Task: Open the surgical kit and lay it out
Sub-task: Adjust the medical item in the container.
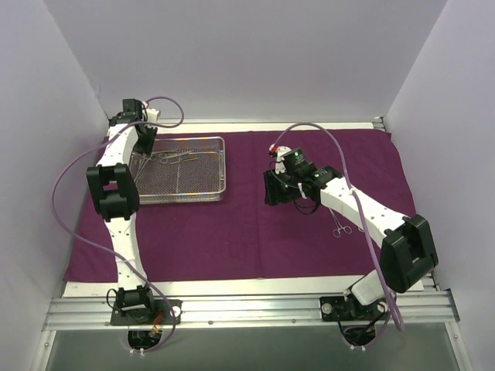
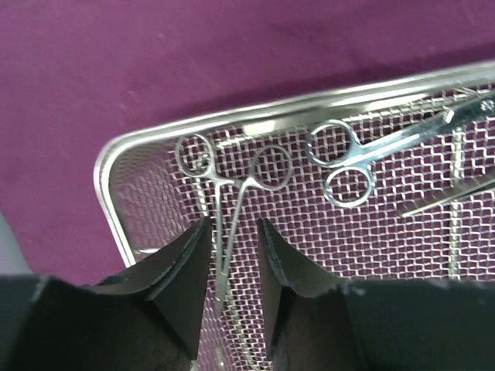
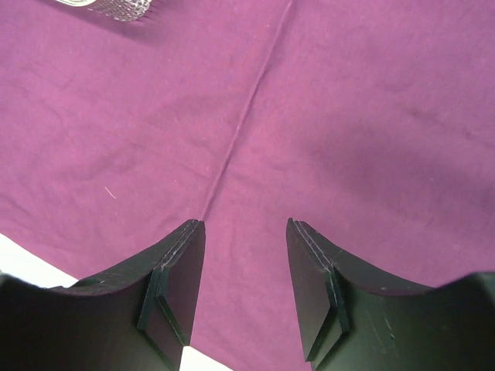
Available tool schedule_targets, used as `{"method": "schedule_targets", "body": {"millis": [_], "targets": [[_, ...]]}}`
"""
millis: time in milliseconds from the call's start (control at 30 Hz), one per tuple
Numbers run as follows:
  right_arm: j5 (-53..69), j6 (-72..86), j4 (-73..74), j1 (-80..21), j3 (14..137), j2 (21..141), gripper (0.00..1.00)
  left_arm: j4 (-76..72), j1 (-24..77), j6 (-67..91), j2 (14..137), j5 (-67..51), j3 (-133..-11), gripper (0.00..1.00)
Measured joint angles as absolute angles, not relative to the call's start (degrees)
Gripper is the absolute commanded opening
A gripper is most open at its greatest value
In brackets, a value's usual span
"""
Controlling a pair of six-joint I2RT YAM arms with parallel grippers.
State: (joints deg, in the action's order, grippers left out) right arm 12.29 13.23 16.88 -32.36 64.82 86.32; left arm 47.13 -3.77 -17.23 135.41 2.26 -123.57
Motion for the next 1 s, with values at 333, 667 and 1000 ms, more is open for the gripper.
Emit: {"method": "schedule_targets", "body": {"millis": [333, 667, 1000], "targets": [[13.19, 13.26, 16.4, -32.36, 64.82, 86.35, 0.46, 48.88, -4.23, -17.21, 141.08, -0.34, -131.37, 0.39], [13.63, 13.67, 15.4, -32.36, 64.79, 86.52, 0.46, 50.02, -5.17, -16.32, 143.59, -2.37, -131.39, 0.58], [14.04, 14.46, 15.16, -32.4, 64.79, 87.31, 0.45, 52.03, -6.24, -14.17, 144.92, -5.85, -133.8, 0.4]]}}
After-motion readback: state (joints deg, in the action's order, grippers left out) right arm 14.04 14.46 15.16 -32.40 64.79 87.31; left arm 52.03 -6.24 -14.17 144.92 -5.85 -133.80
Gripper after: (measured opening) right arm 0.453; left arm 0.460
